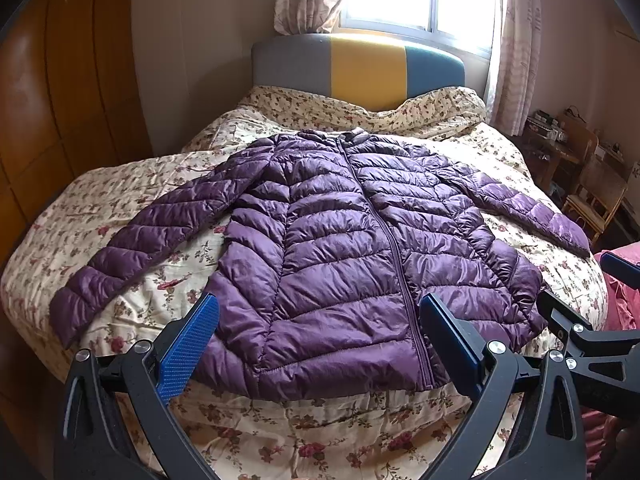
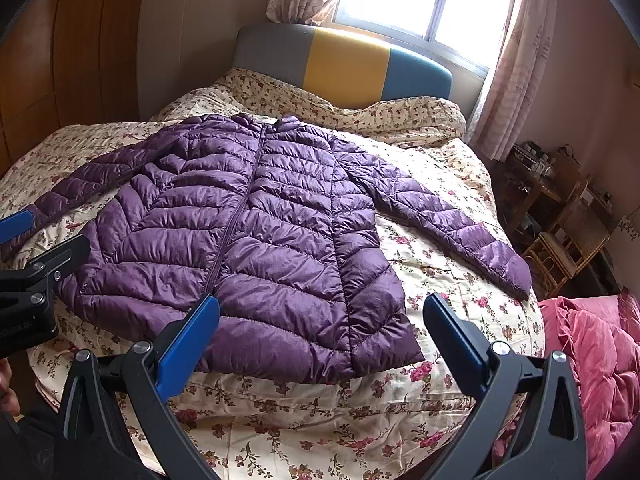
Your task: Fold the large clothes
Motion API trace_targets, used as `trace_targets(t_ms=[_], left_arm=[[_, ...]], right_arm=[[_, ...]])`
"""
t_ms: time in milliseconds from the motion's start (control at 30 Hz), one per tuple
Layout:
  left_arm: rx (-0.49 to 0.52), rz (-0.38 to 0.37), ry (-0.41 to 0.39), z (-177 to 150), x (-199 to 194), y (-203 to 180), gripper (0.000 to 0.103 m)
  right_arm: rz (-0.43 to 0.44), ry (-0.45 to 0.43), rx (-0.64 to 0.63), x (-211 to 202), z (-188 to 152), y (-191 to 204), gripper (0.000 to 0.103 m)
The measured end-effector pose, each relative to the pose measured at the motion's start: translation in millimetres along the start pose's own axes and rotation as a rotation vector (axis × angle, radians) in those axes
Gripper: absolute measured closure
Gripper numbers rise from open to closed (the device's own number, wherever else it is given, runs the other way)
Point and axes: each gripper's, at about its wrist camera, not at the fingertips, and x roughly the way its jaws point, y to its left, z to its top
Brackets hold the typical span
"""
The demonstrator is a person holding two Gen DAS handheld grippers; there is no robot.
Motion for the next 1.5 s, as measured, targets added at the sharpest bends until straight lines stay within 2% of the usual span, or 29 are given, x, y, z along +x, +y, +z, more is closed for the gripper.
trace_targets(t_ms=[1500], left_arm=[[-0.003, -0.002, 0.02, -2, 7, -2, 0.003]], right_arm=[[0.004, 0.018, -0.002, 11, -6, -1, 0.002]])
